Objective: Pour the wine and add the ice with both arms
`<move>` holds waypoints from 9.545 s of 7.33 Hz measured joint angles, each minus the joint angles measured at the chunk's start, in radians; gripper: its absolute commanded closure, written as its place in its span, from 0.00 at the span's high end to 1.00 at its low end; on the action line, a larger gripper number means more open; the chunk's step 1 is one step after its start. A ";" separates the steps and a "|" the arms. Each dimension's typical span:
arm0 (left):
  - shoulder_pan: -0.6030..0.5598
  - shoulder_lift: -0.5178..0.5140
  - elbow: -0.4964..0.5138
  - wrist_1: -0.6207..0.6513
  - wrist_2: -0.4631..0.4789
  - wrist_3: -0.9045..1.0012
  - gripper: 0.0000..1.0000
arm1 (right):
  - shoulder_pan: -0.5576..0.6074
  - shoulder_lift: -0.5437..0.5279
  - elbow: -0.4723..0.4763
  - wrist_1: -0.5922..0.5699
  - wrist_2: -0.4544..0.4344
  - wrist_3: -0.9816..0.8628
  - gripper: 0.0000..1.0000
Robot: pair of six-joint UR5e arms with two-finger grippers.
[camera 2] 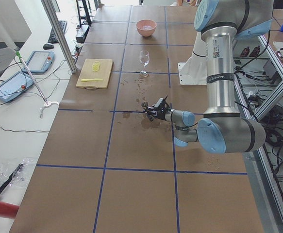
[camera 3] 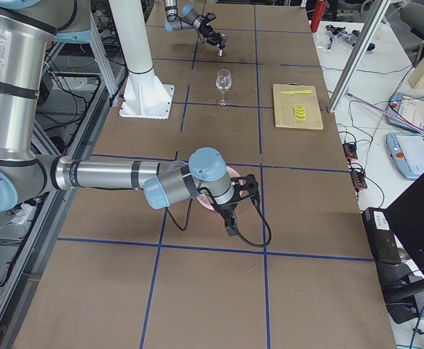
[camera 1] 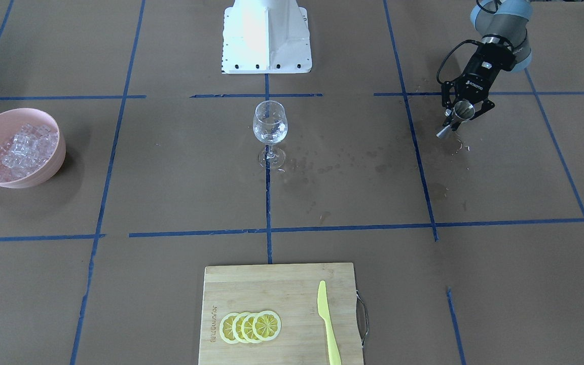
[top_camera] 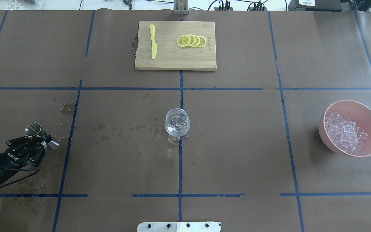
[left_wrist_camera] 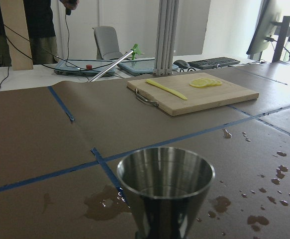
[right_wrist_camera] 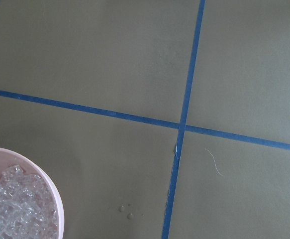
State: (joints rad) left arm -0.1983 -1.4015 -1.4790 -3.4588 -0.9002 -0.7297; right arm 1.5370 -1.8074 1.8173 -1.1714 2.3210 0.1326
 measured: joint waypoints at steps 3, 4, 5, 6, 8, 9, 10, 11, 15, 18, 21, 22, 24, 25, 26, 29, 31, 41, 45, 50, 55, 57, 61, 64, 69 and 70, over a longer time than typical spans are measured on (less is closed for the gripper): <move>-0.001 -0.048 0.051 0.007 0.004 -0.008 0.00 | 0.000 -0.006 0.002 0.009 0.000 0.003 1.00; -0.002 -0.046 0.051 0.006 0.005 -0.005 0.00 | 0.000 -0.007 0.002 0.010 0.000 0.003 1.00; -0.002 -0.045 0.052 0.006 0.007 -0.003 0.04 | 0.000 -0.007 0.002 0.010 0.000 0.004 1.00; -0.003 -0.045 0.052 0.006 0.010 -0.001 0.10 | 0.000 -0.007 0.002 0.010 0.000 0.004 1.00; -0.003 -0.047 0.048 0.006 0.013 -0.001 0.41 | 0.000 -0.007 0.002 0.010 0.000 0.004 1.00; -0.003 -0.048 0.046 0.006 0.013 0.000 0.45 | 0.000 -0.007 0.002 0.010 0.000 0.004 1.00; -0.002 -0.049 0.045 0.006 0.018 0.000 0.42 | 0.000 -0.007 0.002 0.010 0.000 0.004 1.00; -0.001 -0.050 0.045 0.005 0.027 0.000 0.35 | 0.000 -0.007 0.002 0.010 0.000 0.004 1.00; -0.001 -0.051 0.044 0.002 0.042 -0.001 0.47 | 0.000 -0.007 0.002 0.010 0.000 0.004 1.00; -0.001 -0.051 0.042 0.001 0.044 0.000 0.68 | 0.000 -0.007 0.001 0.010 0.000 0.005 1.00; -0.002 -0.051 0.039 -0.005 0.064 0.000 1.00 | 0.000 -0.007 0.002 0.010 0.000 0.005 1.00; -0.003 -0.050 0.028 -0.008 0.073 0.000 1.00 | 0.000 -0.007 0.002 0.010 0.001 0.005 1.00; -0.004 -0.042 -0.015 -0.010 0.113 0.000 1.00 | 0.000 -0.007 0.002 0.010 0.001 0.006 1.00; -0.005 -0.041 -0.031 -0.010 0.139 0.000 1.00 | 0.000 -0.007 0.002 0.010 0.001 0.007 1.00; -0.006 -0.038 -0.042 -0.011 0.151 0.001 1.00 | 0.000 -0.007 0.002 0.010 0.001 0.007 1.00; -0.010 -0.034 -0.112 -0.026 0.156 0.089 1.00 | 0.000 -0.006 0.004 0.010 0.001 0.014 1.00; -0.038 -0.026 -0.156 -0.049 0.118 0.177 1.00 | 0.000 -0.003 0.004 0.010 0.001 0.019 1.00; -1.142 -0.237 -0.165 0.923 -1.148 0.556 1.00 | 0.000 -0.001 -0.002 0.019 0.003 0.017 1.00; -1.269 -0.225 -0.161 1.431 -1.174 0.718 1.00 | 0.000 -0.014 -0.025 0.072 0.004 0.017 1.00; -1.407 -0.174 -0.170 1.965 -1.459 0.972 1.00 | 0.000 -0.034 -0.006 0.097 0.010 0.064 1.00; -1.424 -0.099 -0.233 1.905 -1.544 0.970 1.00 | -0.229 -0.059 0.170 0.106 -0.062 0.439 1.00; -1.423 -0.100 -0.230 1.873 -1.545 0.969 1.00 | -0.421 -0.061 0.184 0.160 -0.196 0.627 1.00; -1.422 -0.102 -0.224 1.828 -1.545 0.969 1.00 | -0.641 -0.064 0.120 0.261 -0.350 0.769 0.82; -1.420 -0.101 -0.223 1.825 -1.546 0.969 1.00 | -0.686 -0.064 0.070 0.318 -0.373 0.771 0.49; -1.420 -0.098 -0.222 1.824 -1.546 0.972 1.00 | -0.696 -0.064 0.072 0.322 -0.379 0.765 0.00; -1.420 -0.097 -0.222 1.824 -1.546 0.972 1.00 | -0.694 -0.064 0.080 0.321 -0.379 0.762 0.00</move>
State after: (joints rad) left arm -1.6183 -1.4984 -1.7012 -1.6352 -2.4467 0.2425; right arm 0.8427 -1.8718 1.8978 -0.8505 1.9423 0.8947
